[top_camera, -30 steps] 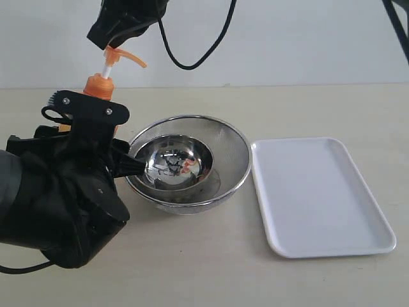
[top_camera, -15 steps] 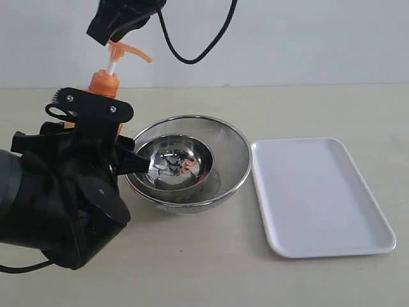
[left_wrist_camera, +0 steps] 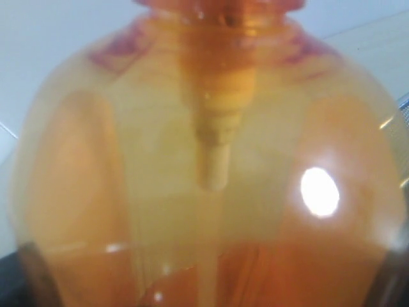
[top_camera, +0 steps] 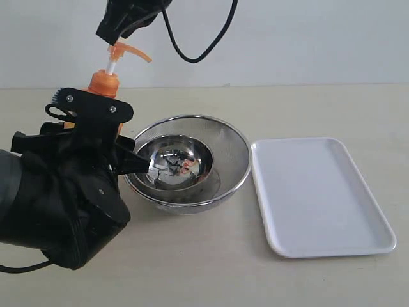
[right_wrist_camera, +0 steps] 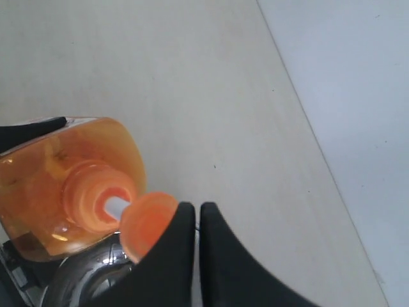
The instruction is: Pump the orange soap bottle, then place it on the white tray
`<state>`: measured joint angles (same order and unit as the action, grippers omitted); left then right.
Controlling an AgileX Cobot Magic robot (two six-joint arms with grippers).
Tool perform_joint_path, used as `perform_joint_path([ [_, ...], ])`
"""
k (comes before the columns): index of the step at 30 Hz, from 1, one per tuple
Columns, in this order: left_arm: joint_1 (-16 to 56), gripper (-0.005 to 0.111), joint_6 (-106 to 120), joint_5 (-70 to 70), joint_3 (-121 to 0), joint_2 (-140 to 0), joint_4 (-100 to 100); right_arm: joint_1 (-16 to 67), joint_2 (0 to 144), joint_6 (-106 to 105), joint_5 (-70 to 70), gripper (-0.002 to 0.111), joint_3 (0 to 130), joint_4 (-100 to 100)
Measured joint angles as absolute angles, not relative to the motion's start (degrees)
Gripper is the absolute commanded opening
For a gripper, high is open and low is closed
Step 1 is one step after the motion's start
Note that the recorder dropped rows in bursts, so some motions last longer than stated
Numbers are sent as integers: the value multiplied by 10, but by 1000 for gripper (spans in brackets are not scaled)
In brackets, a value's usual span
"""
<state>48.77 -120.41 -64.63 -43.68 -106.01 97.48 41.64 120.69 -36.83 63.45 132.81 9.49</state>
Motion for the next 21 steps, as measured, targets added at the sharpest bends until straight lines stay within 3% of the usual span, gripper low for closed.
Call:
perform_joint_path([
  [21, 488, 5, -1204, -638, -437, -1060, 976, 416, 1215, -366, 652, 0, 1328, 126],
])
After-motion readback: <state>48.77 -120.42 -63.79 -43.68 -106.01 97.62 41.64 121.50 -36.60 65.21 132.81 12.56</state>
